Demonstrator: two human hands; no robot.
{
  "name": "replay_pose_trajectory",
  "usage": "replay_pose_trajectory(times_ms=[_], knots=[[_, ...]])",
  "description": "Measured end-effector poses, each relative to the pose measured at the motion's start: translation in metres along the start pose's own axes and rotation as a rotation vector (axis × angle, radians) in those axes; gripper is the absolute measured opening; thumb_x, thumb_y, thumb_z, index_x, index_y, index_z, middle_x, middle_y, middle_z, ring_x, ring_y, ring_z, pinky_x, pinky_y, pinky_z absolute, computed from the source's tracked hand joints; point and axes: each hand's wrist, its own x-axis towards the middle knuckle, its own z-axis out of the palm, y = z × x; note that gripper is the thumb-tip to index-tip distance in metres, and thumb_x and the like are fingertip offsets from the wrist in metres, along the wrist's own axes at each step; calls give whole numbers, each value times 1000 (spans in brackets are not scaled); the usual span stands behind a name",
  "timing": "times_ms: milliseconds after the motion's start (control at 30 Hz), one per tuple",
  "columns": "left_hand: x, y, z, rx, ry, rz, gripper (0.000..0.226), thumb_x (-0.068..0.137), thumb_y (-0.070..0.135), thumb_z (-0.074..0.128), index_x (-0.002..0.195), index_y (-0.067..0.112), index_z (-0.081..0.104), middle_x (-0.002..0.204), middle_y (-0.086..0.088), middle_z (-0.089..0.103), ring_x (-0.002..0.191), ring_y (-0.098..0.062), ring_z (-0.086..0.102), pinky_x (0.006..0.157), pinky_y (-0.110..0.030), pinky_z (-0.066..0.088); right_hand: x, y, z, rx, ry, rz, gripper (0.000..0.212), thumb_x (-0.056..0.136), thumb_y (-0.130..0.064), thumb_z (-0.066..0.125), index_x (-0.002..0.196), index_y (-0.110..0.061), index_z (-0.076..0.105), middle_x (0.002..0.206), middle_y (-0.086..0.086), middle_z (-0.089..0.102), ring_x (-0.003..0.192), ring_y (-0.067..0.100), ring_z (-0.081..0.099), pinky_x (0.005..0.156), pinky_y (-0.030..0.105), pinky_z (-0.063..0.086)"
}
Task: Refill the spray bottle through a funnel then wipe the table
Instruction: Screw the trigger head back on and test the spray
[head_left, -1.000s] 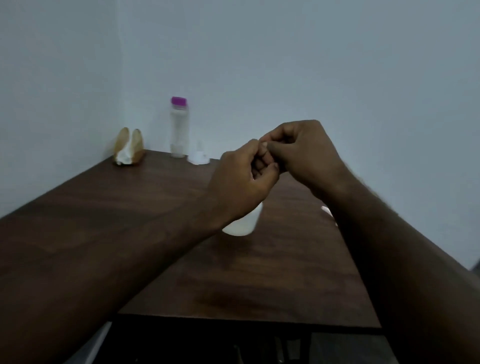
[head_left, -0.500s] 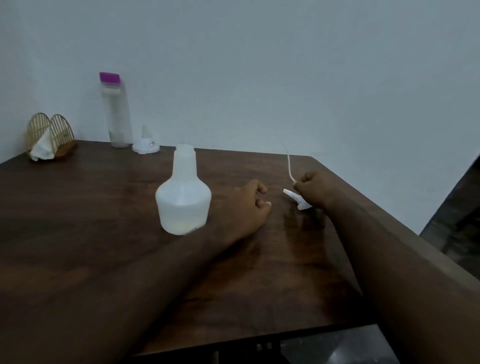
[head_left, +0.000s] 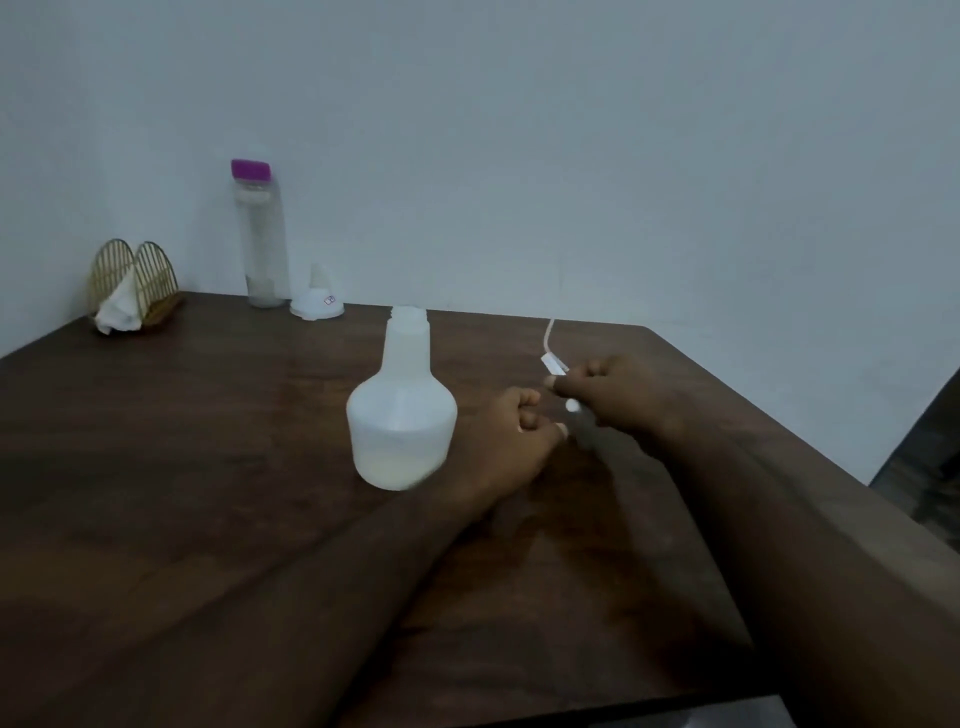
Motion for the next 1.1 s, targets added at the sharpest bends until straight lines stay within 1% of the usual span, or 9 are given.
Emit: replay_pose_trajectory(times_ms=[200,367,500,600,667,767,833,933,1100], knots=[[-5,10,-4,-324,21,-14,34,81,33,63,112,21,65,97,0,72,91,-16,69,85,-39,57,-35,-37,17,17,-87,-161,54,92,-56,56,56,-16,64,58,1,62,57,7,57,66,31,49],[-8,14,-8,-304,216,55,9,93,26,58,84,27,60,74,16,63,63,6,63,51,-6,43,-35,-37,7,-9,-147,-261,27,97,-12,48,116,-10,66,106,4,70,99,19,67,95,42,53],[-11,18,-5,-356,254,75,13,94,26,55,85,29,63,80,12,69,73,2,67,67,-15,54,-43,-25,-1,-238,-106,-528,53,82,12,58,128,-14,61,128,-11,51,121,2,49,97,2,35],[-14,18,1,-278,252,80,12,92,37,53,95,31,64,89,11,70,88,-10,67,81,-29,55,-40,-10,3,-281,3,-666,53,78,14,60,126,-11,63,137,-6,50,128,-5,38,103,10,37],[-17,21,1,-218,235,148,20,89,45,54,102,32,65,94,12,70,92,-8,66,87,-33,55,-38,-9,1,-232,79,-729,46,80,10,65,120,-12,67,131,-5,59,123,-3,48,100,27,47],[-25,36,-13,-204,171,299,31,92,44,54,114,25,65,99,9,71,94,-7,66,87,-30,55,-42,-26,-11,-121,90,-777,30,89,1,66,114,-14,71,112,-10,68,101,-6,58,81,16,44],[-33,46,-28,-227,182,385,37,89,50,54,96,19,72,87,-2,74,79,-17,70,74,-37,59,-46,-43,-20,-9,118,-659,25,90,-8,69,111,-21,71,107,-8,71,95,-1,62,77,19,44],[-50,57,-58,-252,359,529,42,83,51,55,69,15,72,62,-6,68,47,-20,62,45,-28,50,-41,-70,-31,136,170,-592,12,90,-17,69,101,-23,71,91,-2,73,80,7,64,69,22,48],[-39,54,-124,-43,701,679,38,90,38,51,74,6,65,62,-4,62,55,-15,60,52,-26,48,-19,-126,-43,475,119,-471,11,92,-23,65,93,-12,69,82,8,67,72,19,62,65,35,52]])
